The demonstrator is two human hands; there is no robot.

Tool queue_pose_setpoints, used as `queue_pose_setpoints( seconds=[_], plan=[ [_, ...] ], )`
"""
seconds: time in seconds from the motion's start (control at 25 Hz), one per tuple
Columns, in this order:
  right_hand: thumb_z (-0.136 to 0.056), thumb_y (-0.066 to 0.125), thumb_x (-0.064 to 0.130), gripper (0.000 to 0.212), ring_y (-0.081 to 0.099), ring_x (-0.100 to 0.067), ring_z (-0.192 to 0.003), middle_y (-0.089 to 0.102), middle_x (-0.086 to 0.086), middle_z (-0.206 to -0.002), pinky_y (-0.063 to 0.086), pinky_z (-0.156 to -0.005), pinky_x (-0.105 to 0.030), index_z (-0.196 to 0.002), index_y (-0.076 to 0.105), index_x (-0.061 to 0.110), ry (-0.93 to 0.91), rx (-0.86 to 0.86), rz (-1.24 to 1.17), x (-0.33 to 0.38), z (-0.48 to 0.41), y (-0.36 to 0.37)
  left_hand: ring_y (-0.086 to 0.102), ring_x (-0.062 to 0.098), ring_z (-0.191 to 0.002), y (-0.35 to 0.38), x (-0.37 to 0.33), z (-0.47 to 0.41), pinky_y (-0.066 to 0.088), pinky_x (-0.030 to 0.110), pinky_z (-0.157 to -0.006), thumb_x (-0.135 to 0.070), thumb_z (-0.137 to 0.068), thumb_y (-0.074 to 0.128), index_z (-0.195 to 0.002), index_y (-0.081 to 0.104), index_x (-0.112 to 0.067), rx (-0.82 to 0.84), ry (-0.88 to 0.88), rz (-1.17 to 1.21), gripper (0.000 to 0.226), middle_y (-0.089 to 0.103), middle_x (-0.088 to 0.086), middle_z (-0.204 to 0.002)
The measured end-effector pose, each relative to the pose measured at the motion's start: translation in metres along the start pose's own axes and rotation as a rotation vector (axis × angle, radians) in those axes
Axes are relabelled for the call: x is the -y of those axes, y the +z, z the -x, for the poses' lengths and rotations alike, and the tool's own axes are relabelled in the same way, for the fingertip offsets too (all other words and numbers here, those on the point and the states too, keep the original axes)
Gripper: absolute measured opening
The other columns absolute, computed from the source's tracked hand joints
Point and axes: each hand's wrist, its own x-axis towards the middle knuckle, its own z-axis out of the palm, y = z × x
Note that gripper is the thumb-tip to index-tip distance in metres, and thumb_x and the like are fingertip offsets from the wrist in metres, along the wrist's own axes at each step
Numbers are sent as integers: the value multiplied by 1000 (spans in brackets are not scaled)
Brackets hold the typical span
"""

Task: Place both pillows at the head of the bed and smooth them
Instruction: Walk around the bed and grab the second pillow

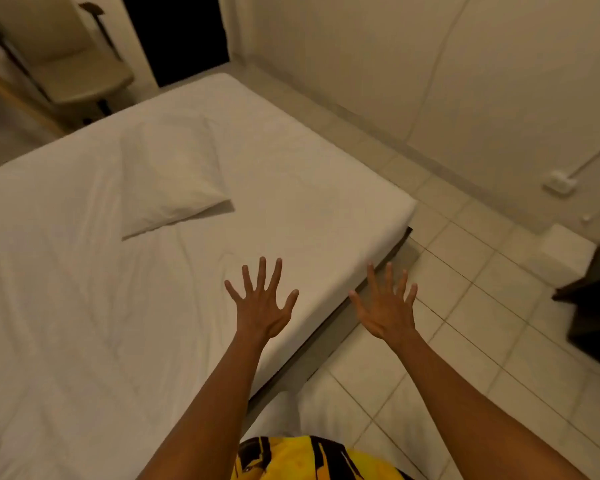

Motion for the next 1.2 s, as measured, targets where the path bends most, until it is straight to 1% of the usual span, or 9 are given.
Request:
queue_pose_setpoints(
  seconds=[0.24,0.4,0.44,0.6,0.76,0.88,1.0,1.08,1.2],
  plan=[
    [-93,9,74,81,-20,-40,-151,-19,-14,-166,-11,-120,-60,-157,-19,33,142,9,-44,-100,-74,-24,-18,36,-150,18,-115,-113,-18,69,-112,-75,-92,14,-152,-21,-39,-13,219,-146,78,-21,3,-164],
    [-86,-1,77,86,-19,-41,-152,-19,-14,-166,-11,-120,-60,-157,-20,33,234,-11,-73,-164,-137,-60,-18,36,-150,19,-196,-197,-18,69,-111,-75,-92,12,-152,-23,-39,36,302,-151,78,-23,3,-164],
    [-85,-2,77,86,-18,-41,-152,-19,-14,-166,-11,-120,-59,-157,-19,33,253,-30,-67,-177,-158,-72,-18,36,-150,16,-218,-218,-16,70,-112,-75,-92,11,-151,-23,-39,33,324,-193,78,-23,3,-163],
    [-88,1,76,85,-19,-40,-152,-19,-14,-166,-12,-120,-59,-157,-18,32,310,-67,-145,-229,-220,-106,-21,36,-149,14,-294,-286,-17,69,-112,-75,-91,8,-150,-27,-39,92,372,-207,77,-27,3,-162],
    [-81,-8,79,90,-20,-40,-151,-20,-15,-166,-13,-120,-58,-157,-19,32,325,-78,-145,-297,-286,-131,-22,36,-149,22,-372,-352,-17,69,-112,-75,-90,7,-150,-27,-37,118,391,-243,78,-27,4,-162],
    [-80,-12,77,90,-20,-41,-151,-18,-16,-166,-10,-121,-60,-157,-20,31,339,-86,-143,-360,-338,-156,-20,36,-150,29,-436,-397,-16,69,-113,-75,-89,3,-151,-26,-37,125,383,-250,78,-28,4,-162],
    [-85,-5,76,86,-18,-40,-152,-16,-15,-167,-9,-122,-59,-158,-15,31,298,-101,-128,-417,-385,-198,-20,36,-150,26,-504,-442,-12,69,-114,-75,-88,-1,-149,-29,-38,127,388,-222,77,-28,4,-162],
    [-89,-1,74,83,-17,-40,-152,-14,-15,-167,-10,-122,-58,-159,-13,32,250,-144,-59,-449,-422,-220,-22,35,-149,24,-544,-469,-12,69,-114,-76,-84,-6,-147,-31,-40,97,393,-204,77,-29,4,-161],
    [-87,-4,74,83,-18,-40,-152,-14,-16,-167,-11,-122,-57,-159,-14,32,199,-112,-53,-484,-477,-249,-21,35,-149,19,-587,-510,-15,68,-114,-76,-82,-9,-148,-30,-40,91,375,-187,78,-28,3,-162]
  ],
)
